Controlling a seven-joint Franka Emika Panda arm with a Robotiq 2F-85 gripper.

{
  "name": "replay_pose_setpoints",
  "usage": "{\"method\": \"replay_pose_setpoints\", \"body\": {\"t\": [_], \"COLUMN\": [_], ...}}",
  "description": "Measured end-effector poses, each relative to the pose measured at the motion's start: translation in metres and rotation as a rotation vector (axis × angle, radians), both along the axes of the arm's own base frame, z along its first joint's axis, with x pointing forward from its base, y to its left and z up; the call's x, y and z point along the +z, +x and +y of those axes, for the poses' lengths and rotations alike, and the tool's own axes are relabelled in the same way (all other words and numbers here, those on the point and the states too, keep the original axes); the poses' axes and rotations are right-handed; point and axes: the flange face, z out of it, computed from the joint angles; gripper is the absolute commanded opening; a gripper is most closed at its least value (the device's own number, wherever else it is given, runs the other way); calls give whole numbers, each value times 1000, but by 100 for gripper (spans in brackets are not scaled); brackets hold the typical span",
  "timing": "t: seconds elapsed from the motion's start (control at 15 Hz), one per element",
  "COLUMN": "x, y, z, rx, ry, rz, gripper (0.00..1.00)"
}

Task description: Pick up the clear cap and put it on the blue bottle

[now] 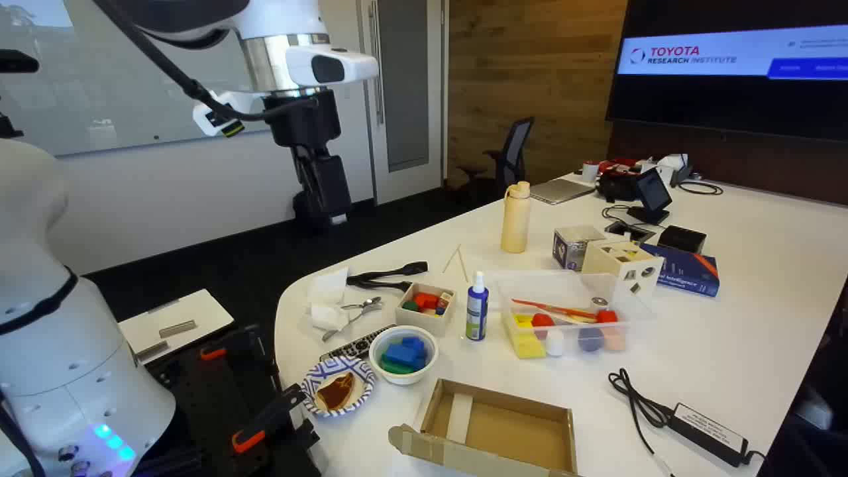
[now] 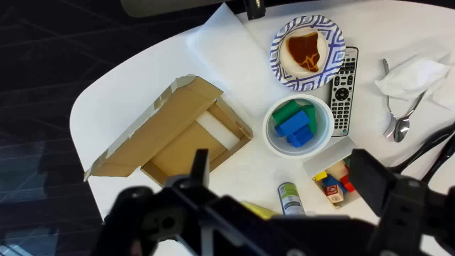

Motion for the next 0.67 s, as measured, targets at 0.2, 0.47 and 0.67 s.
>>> {"method": "replay_pose_setpoints", "body": {"t": [0.2, 0.47, 0.67], "x": [0, 0, 6], "y": [0, 0, 8], "z": [0, 0, -1], "rx": [0, 0, 3], "ry": [0, 0, -12], "rz": [0, 0, -44], "gripper": [100, 100, 100]}}
